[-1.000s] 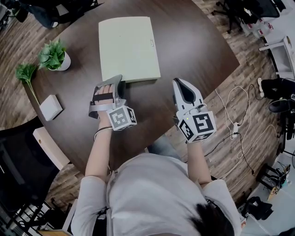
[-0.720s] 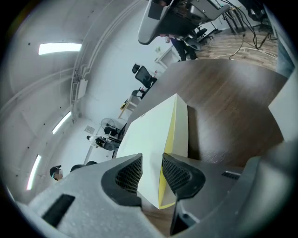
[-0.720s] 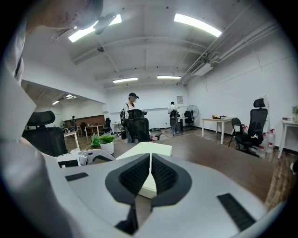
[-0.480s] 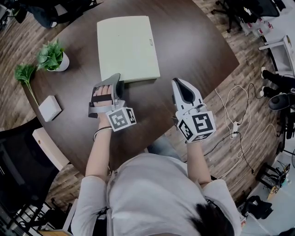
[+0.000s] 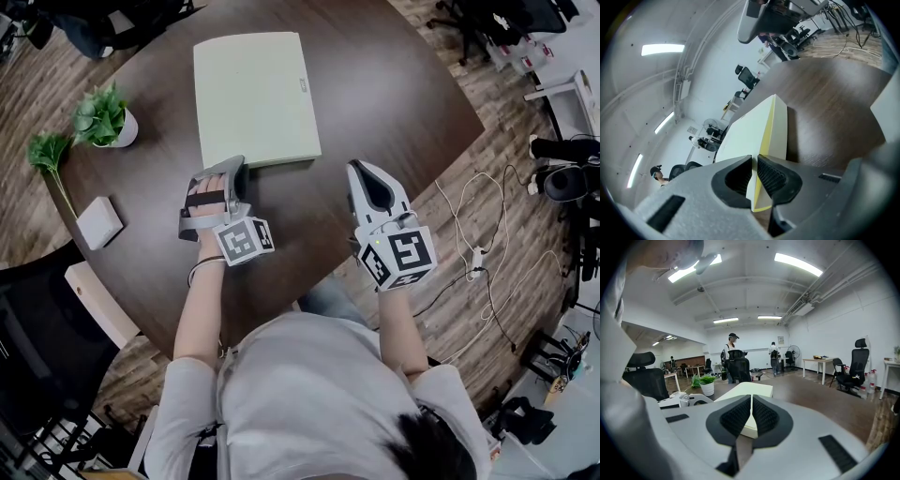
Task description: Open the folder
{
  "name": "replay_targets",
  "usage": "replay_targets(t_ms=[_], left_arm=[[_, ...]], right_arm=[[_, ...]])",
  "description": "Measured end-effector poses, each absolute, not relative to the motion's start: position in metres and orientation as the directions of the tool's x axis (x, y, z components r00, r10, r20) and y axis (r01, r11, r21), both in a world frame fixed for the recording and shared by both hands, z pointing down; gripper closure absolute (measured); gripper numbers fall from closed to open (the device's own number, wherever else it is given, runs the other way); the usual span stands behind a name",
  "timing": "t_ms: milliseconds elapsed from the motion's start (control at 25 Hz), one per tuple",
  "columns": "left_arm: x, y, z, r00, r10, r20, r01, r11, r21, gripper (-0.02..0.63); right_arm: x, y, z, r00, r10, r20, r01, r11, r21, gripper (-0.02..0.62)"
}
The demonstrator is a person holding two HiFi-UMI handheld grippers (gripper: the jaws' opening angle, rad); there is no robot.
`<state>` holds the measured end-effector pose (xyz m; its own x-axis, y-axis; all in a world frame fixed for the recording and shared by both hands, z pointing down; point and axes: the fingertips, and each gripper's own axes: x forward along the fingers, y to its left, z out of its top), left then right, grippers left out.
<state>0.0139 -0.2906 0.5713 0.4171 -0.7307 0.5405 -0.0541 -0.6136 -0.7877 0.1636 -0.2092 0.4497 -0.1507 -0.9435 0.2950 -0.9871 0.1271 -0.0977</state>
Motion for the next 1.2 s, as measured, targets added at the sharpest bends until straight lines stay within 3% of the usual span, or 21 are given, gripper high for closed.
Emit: replay_targets(t_ms=[680, 1200], left_arm=[[-0.002, -0.298, 0.533, 0.519, -0.702, 0.488, -0.497, -0.712, -0.496, 0.580], [-0.044, -0.305, 0.512, 0.510, -0.762, 0.399, -0.815, -0.576, -0.060, 0.580]], right_arm=[[0.157, -0.216, 0.439, -0.183, -0.945, 0.272, -0.982, 0.161, -0.098, 0.580], [0.153, -0.222, 0.426, -0.222, -0.944, 0.245, -0.974, 0.204, -0.098, 0.580]])
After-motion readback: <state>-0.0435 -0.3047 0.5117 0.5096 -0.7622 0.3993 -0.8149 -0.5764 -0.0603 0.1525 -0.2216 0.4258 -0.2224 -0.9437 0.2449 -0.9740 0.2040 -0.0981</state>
